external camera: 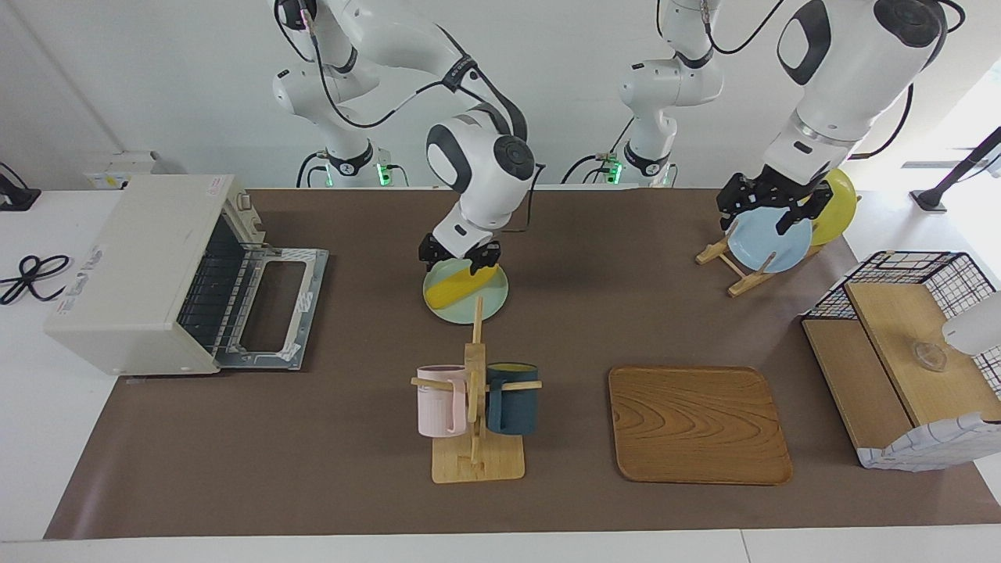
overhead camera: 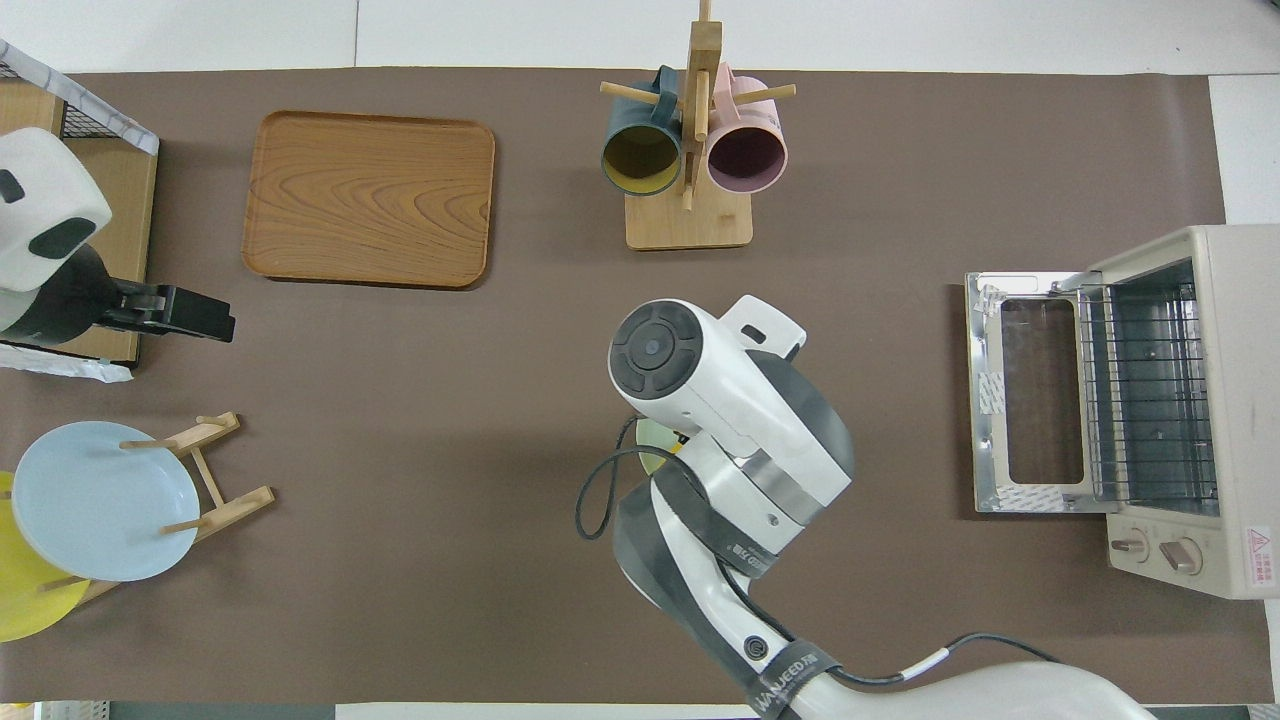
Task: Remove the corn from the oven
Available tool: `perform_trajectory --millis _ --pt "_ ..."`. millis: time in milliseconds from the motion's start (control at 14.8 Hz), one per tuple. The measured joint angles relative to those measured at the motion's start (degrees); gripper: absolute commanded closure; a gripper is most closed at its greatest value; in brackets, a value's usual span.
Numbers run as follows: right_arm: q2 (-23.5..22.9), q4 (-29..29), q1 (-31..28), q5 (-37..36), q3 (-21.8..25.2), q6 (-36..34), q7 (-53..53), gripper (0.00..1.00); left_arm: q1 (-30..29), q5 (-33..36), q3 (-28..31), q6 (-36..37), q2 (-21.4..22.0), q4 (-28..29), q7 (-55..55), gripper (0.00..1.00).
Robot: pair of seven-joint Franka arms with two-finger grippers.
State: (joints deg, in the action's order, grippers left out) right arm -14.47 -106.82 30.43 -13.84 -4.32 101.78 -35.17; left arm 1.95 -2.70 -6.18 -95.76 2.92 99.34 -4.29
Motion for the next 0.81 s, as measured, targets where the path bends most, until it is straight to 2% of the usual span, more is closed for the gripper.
perform_trajectory --millis 67,202,472,808 --pt "1.7 -3.2 -1.6 0.0 0.0 0.1 1.5 0.76 1.1 -0.5 -0.1 -0.2 0.0 0.6 -0.7 0.00" --pt "4.8 -8.1 -4.8 0.0 0.1 0.2 4.4 1.00 3.0 -1.2 -0.1 -1.0 0.0 1.9 -1.8 0.00" --pt "8.4 -13.0 -9.5 0.0 0.1 1.3 5.8 1.00 4.4 -3.6 -0.2 -1.6 0.0 3.0 -4.5 0.00" --pt "10.3 -24.0 -14.8 -0.1 0.2 13.9 6.1 1.00 12.1 -9.1 -0.3 -7.6 -0.3 8.7 -5.1 0.00"
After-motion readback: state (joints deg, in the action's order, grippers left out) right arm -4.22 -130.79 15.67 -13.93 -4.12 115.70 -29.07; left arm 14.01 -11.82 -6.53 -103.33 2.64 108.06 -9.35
